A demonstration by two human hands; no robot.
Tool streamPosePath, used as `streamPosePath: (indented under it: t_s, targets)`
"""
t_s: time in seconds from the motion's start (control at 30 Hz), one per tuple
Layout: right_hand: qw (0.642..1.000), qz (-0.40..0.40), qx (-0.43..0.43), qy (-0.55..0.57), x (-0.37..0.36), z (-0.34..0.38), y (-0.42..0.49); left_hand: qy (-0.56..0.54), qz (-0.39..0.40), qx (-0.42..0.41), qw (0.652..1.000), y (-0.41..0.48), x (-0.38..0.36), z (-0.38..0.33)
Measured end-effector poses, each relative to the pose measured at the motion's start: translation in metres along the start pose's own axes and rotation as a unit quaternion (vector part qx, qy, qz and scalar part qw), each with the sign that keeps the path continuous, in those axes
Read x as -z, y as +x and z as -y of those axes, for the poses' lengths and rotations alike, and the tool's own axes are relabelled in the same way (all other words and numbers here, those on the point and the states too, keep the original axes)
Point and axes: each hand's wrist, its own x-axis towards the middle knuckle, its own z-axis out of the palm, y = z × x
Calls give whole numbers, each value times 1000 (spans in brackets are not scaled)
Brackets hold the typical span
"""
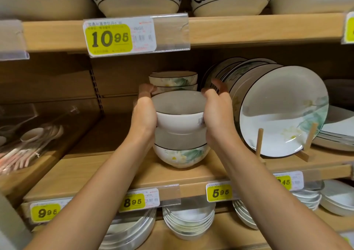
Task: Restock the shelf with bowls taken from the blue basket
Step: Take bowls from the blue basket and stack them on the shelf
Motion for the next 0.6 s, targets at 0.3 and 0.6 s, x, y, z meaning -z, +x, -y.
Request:
streamPosePath:
  t_s: [0.3,0.6]
  targets:
    - [960,96,-180,191,8,29,25,-118,131,112,978,7,14,-7]
    - [992,53,-90,70,-4,19,-21,-120,-34,45,991,-12,-14,-17]
